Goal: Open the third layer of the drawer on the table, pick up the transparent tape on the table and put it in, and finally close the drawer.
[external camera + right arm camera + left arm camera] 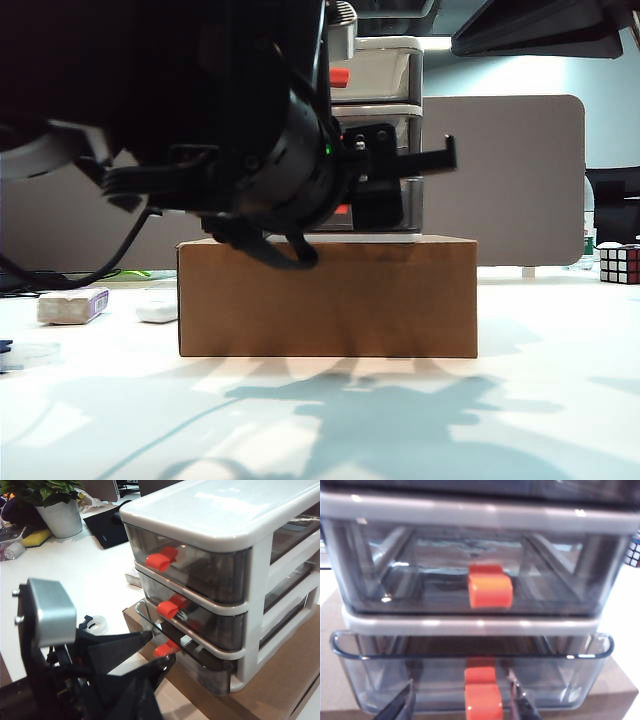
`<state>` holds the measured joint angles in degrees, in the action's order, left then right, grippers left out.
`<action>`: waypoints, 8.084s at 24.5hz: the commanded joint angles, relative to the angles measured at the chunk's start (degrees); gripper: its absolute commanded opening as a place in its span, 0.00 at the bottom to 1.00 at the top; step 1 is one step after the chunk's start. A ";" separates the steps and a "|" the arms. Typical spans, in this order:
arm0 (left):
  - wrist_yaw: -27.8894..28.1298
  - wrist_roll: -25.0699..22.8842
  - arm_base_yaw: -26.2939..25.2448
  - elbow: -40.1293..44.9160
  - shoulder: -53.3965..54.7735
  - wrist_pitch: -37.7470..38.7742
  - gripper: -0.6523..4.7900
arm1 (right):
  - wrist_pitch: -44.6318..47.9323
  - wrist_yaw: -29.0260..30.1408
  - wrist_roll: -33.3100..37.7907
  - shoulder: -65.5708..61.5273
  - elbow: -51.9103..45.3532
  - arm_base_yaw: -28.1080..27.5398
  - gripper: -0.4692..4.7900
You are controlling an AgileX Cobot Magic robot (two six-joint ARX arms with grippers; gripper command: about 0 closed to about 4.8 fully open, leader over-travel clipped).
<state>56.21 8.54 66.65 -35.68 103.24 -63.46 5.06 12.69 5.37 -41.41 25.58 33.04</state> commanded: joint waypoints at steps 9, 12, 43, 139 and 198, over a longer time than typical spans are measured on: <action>-5.18 -0.15 -1.51 -0.66 -0.20 -0.48 0.43 | 0.77 0.31 -0.07 0.07 0.28 0.02 0.08; -6.32 -0.15 -1.84 -0.66 -0.11 -0.44 0.43 | 0.77 0.31 -0.07 0.07 0.28 0.02 0.08; -7.58 1.53 -2.49 -0.68 0.02 1.88 0.11 | 13.35 0.37 0.68 -6.03 0.42 0.09 0.08; -8.13 3.87 0.92 2.10 -4.57 8.02 0.11 | 26.69 0.76 0.63 -29.83 6.80 -2.89 0.08; -19.39 6.69 -9.03 -5.27 -0.66 11.30 0.11 | 19.15 2.51 0.20 -27.98 6.80 -3.34 0.08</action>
<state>37.01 15.11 57.60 -40.66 102.74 -52.58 22.09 15.05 5.61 -69.60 32.01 29.69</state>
